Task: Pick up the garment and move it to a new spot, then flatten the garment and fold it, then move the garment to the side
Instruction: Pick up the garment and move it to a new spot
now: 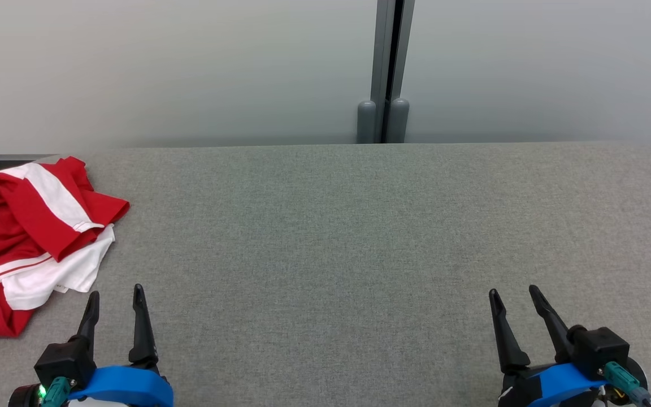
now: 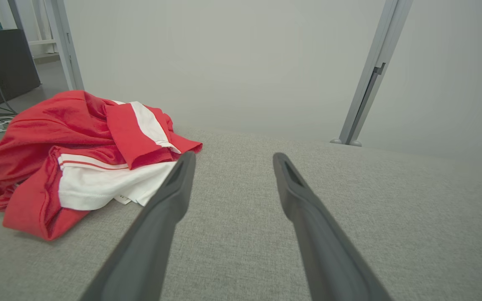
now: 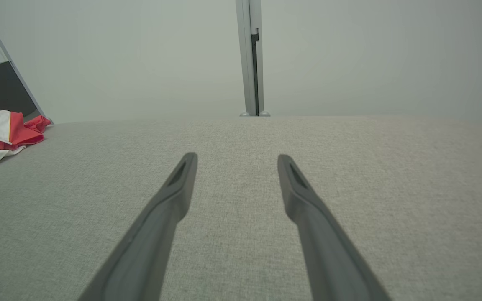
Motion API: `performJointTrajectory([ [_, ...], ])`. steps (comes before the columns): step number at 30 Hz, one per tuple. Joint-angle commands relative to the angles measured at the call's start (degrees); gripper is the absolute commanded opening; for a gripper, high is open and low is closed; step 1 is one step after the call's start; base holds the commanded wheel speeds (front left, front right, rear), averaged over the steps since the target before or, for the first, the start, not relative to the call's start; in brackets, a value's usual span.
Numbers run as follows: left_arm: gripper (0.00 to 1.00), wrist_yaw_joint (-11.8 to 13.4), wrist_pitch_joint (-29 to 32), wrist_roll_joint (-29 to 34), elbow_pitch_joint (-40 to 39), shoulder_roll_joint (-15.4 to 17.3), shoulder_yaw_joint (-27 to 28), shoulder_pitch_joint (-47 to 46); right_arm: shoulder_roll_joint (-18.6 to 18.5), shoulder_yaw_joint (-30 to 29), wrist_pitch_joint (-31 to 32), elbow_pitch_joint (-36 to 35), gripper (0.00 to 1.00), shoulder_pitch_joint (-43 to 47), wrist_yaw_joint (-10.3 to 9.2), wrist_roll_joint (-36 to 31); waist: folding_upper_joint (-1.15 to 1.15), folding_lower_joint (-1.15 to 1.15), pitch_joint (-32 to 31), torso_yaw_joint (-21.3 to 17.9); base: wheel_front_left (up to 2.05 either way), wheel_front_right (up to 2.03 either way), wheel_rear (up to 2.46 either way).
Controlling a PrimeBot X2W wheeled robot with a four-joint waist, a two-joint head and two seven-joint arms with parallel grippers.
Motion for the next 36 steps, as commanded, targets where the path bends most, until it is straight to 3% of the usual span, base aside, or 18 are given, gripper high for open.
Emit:
performJointTrajectory([
  [1, 1.00, -0.14, -0.30, -0.13, 0.04, -0.11, 0.21, -0.45, -0.42, -0.08, -0.32, 0.14, 1.00, -0.30, 0.13, -0.37, -0.01, 0.00, 0.04, -0.01, 0.00, 0.00, 0.00],
  [11, 1.00, -0.15, -0.30, -0.03, 0.37, -0.12, 0.07, -0.72, -0.41, -0.37, -0.32, 0.22, 1.00, -0.24, 0.13, -0.05, -0.01, 0.00, 0.07, 0.44, 0.00, 0.00, 0.00],
  [18, 1.00, 0.54, -0.29, 1.19, 0.44, -0.09, 0.76, -1.21, -0.39, 0.09, -0.28, 0.26, 1.00, -0.48, 0.13, 0.54, -0.01, 0.00, 0.20, 2.78, 0.00, 0.00, 0.00],
  [36, 1.00, 0.75, -0.25, 3.68, -1.94, -0.04, 2.81, -0.49, -0.39, 0.34, -0.27, 0.49, 1.00, -1.78, 0.12, 0.02, -0.01, 0.00, 1.20, 17.57, 0.00, 0.00, 0.00],
])
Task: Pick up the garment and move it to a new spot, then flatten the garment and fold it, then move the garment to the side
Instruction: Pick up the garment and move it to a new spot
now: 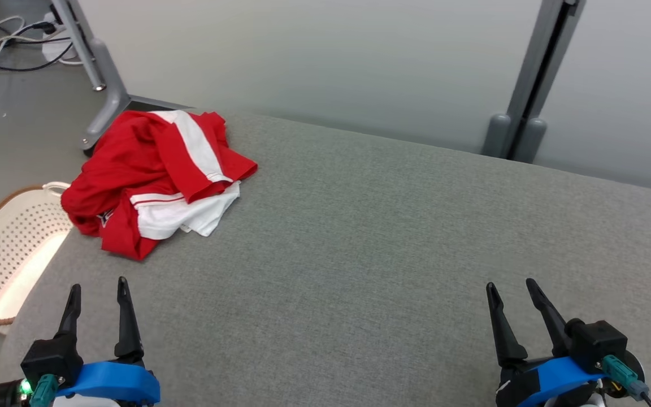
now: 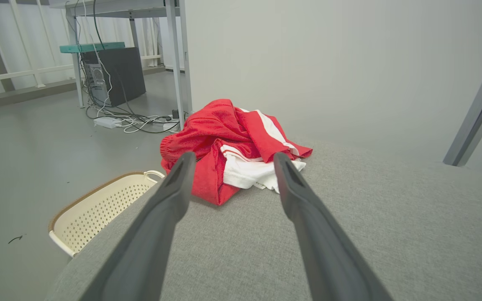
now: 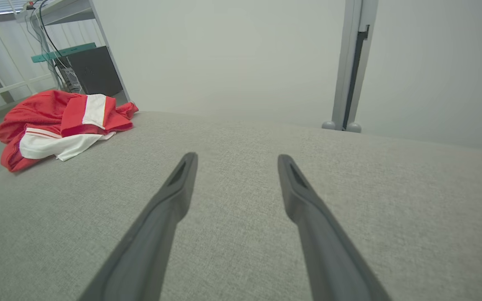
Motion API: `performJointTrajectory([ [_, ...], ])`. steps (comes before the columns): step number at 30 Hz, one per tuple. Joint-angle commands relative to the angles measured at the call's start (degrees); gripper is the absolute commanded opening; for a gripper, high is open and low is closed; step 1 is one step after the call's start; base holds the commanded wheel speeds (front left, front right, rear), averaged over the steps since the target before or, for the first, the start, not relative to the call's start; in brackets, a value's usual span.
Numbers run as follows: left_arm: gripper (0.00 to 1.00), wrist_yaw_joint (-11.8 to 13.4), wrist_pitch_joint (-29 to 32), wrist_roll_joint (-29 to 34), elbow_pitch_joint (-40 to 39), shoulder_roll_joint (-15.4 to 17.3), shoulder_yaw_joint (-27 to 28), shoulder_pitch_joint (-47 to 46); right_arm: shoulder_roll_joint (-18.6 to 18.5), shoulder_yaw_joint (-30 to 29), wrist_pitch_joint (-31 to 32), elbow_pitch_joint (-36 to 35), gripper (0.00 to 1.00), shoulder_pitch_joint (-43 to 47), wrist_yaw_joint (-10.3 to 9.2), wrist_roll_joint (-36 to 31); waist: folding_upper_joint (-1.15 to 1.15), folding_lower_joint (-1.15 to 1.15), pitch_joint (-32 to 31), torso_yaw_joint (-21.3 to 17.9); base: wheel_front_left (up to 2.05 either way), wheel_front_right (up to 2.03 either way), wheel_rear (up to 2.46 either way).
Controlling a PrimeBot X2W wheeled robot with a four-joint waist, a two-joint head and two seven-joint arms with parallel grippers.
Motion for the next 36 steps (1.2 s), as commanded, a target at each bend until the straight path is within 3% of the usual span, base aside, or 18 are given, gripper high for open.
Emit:
performJointTrajectory([
  [1, 1.00, -0.04, -0.17, 0.20, -0.01, -0.01, 0.34, 0.00, -0.35, -0.10, -0.20, 0.20, 1.00, -0.52, 0.11, -0.56, 0.00, 0.00, 0.83, 2.28, 0.00, 0.00, 0.00],
  [11, 1.00, 0.08, -0.17, -0.07, -0.72, -0.06, 1.50, 0.96, -0.36, -0.38, -0.20, 0.10, 1.00, -0.30, 0.10, -1.10, 0.00, 0.00, 0.53, 7.58, 0.00, 0.00, 0.00],
  [20, 1.00, 0.00, -0.17, -0.16, -1.16, -0.06, 2.27, 0.37, -0.35, -0.49, -0.20, -0.10, 1.00, -0.31, 0.07, -1.33, 0.00, 0.00, 0.97, 8.65, 0.00, 0.00, 0.00],
  [29, 1.00, -0.24, -0.17, -1.30, -1.08, 0.34, 3.91, -4.82, -0.35, -0.35, -0.20, -1.51, 1.00, -2.01, 0.07, -3.17, 0.00, 0.00, 3.98, 6.20, 0.00, 0.00, 0.00],
  [36, 1.00, -0.84, -0.17, -2.61, 0.04, 3.99, 6.81, -16.63, -0.36, -0.34, -0.20, -5.52, 1.00, -5.72, 0.06, -6.73, 0.00, 0.00, 10.02, 0.86, 0.00, 0.00, 0.00],
])
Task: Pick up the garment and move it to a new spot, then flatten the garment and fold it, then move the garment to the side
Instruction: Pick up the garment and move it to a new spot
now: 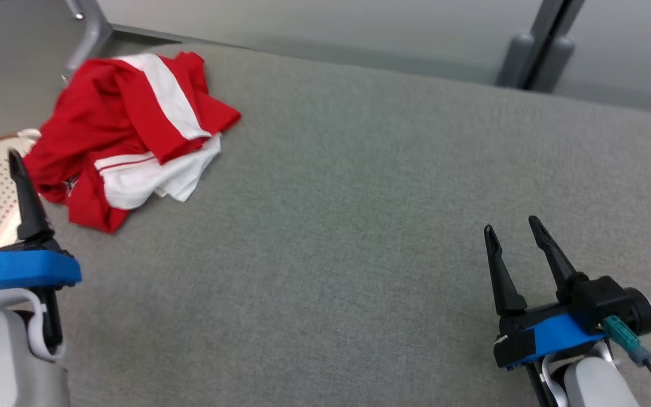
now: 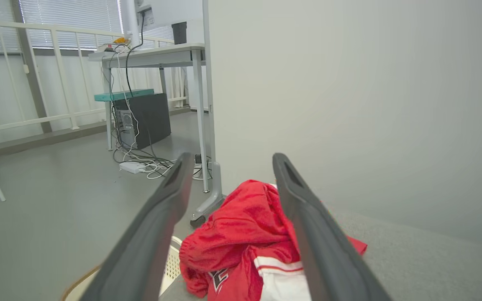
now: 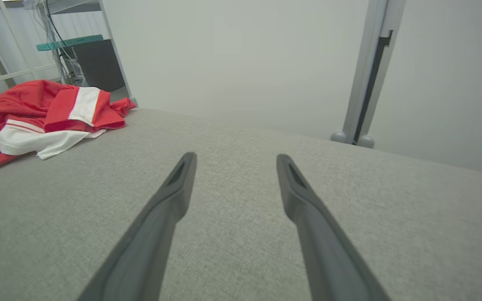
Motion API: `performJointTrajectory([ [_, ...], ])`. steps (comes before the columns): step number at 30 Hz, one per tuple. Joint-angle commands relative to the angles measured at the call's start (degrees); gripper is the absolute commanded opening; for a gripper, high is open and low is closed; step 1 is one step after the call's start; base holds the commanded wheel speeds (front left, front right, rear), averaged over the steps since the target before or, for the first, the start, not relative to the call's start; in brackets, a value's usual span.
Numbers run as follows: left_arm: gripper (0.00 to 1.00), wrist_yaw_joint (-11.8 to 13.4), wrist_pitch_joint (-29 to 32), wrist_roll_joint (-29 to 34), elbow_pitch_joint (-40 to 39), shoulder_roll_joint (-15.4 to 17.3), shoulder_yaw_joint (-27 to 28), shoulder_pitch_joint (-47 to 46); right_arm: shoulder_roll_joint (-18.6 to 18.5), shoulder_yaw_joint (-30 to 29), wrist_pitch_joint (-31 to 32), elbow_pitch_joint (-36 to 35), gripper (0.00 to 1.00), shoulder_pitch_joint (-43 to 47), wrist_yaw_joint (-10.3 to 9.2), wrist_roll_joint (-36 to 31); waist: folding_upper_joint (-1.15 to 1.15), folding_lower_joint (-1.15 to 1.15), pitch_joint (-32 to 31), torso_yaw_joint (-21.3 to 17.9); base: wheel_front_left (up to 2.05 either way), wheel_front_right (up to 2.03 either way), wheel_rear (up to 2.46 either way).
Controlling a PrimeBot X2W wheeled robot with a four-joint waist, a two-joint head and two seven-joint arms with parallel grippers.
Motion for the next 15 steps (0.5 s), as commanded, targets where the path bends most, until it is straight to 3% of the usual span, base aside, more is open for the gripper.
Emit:
performJointTrajectory([
  [1, 1.00, -0.33, -0.14, -0.29, 0.51, 1.10, 0.75, -2.97, -0.35, 0.15, -0.20, -0.98, 1.00, -1.25, 0.03, -0.77, 0.00, -0.01, 1.23, -1.26, 0.00, 0.00, 0.00],
  [8, 1.00, -0.53, -0.14, -1.87, 4.93, 7.83, 4.80, -15.74, -0.36, 0.61, -0.21, -6.72, 1.00, -5.53, 0.02, -3.71, 0.00, -0.01, 8.60, -8.92, 0.00, 0.00, 0.00],
  [15, 1.00, -0.88, -0.14, -2.10, 16.57, 15.58, 5.27, -24.89, -0.32, -0.42, -0.20, -13.03, 1.00, -7.04, 0.02, -5.46, 0.00, -0.01, 14.95, -14.94, 0.00, 0.00, 0.00],
])
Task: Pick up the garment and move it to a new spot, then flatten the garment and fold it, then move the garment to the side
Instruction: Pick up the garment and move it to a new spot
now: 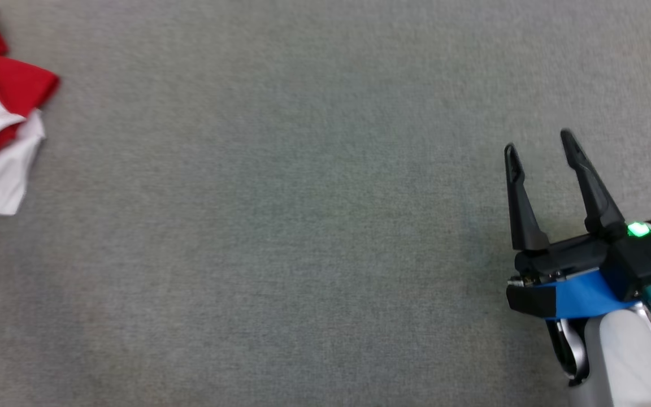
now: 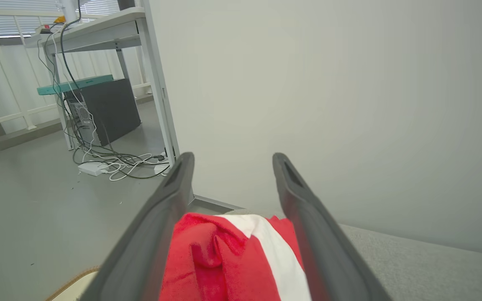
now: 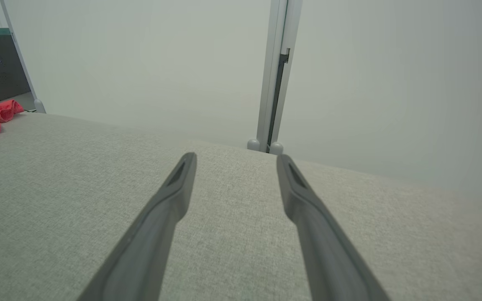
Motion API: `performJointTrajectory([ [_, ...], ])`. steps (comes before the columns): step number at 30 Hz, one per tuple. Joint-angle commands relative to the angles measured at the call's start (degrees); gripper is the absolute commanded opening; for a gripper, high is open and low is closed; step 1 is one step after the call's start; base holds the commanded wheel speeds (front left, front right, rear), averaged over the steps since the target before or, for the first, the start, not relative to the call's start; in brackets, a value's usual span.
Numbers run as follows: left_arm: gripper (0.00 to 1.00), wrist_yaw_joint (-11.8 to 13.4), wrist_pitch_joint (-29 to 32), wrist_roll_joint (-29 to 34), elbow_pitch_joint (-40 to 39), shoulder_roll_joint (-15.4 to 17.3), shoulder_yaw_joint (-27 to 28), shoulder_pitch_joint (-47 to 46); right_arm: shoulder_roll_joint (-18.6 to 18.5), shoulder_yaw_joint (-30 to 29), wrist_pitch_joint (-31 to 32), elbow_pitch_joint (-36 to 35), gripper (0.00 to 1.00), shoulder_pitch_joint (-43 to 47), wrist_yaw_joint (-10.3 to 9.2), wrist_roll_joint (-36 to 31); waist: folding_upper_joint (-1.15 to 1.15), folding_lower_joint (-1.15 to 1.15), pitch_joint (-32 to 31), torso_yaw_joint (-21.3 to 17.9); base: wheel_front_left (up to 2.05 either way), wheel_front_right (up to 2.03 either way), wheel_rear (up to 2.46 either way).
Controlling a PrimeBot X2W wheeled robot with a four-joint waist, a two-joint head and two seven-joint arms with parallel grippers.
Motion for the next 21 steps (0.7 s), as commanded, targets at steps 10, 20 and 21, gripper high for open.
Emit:
performJointTrajectory([
  [10, 1.00, -0.31, 3.94, 2.78, 21.78, 7.38, -5.98, -9.46, -0.27, -0.15, -0.20, -5.08, 1.00, 0.37, 0.01, -1.09, -0.02, -0.02, 5.05, -3.61, 0.00, 0.00, 0.00],
  [20, 1.00, -0.35, 15.48, 1.33, 33.64, 7.45, -10.20, -14.46, -0.28, -0.38, -0.20, -6.18, 1.00, 0.71, 0.01, -1.55, -0.02, -0.02, 5.70, -3.43, 0.00, 0.00, 0.00],
  [21, 1.00, -0.35, 17.19, 1.12, 34.71, 7.16, -10.41, -14.70, -0.25, -0.32, -0.20, -6.19, 1.00, 0.75, 0.01, -1.58, -0.02, -0.02, 5.67, -3.29, 0.00, 0.00, 0.00],
])
